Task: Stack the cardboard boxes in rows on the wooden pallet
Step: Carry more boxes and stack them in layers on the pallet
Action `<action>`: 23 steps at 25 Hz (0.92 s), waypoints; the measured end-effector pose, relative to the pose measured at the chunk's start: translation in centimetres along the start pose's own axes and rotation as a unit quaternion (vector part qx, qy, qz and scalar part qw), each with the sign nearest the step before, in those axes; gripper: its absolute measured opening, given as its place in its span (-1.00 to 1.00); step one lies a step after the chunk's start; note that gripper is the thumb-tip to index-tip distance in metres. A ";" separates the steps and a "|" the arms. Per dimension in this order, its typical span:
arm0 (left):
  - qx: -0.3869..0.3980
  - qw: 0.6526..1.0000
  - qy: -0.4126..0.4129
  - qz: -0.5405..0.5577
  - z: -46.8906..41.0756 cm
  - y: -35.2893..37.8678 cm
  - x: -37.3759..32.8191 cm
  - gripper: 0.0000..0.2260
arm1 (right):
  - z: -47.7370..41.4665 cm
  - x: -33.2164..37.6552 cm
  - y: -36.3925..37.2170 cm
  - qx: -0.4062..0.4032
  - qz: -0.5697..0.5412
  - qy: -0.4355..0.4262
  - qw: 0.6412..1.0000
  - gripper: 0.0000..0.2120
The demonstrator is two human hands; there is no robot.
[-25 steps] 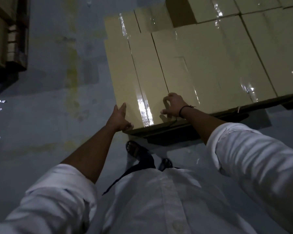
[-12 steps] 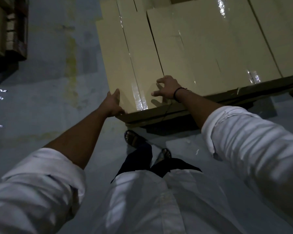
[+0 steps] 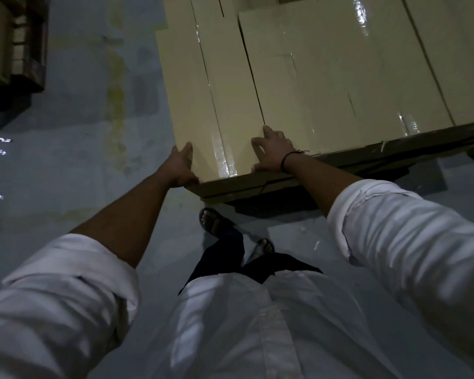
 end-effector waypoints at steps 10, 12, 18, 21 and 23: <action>0.005 0.997 -0.026 -0.066 0.0 0.2 -0.6 0.07 | 0.9 -2.1 -0.1 -0.009 -0.082 -0.020 0.996 -0.29; -0.054 0.994 -0.025 -0.096 0.6 0.9 -2.4 -0.12 | 1.6 -3.3 -0.1 -0.041 -0.109 -0.007 0.993 -0.37; -0.069 0.987 0.118 0.081 0.1 5.6 -11.8 -0.49 | 3.4 -10.6 -1.4 -0.101 -0.038 0.141 0.984 -0.48; -0.015 0.985 0.091 0.148 -0.3 8.0 -14.9 -0.57 | 4.0 -13.8 -1.3 -0.082 -0.046 0.181 0.979 -0.38; -0.004 0.980 0.085 0.181 -1.1 9.0 -15.9 -0.81 | 4.3 -14.6 -1.1 -0.076 -0.040 0.175 0.981 -0.35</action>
Point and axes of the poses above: each hand's wrist, its own z-axis away from the middle knuckle, its own y-axis out of the palm, x = y × z, the point moved 3 cm from there along -z, towards the middle knuckle, and after that the axes turned 7 degrees about z, right-handed, at the moved point
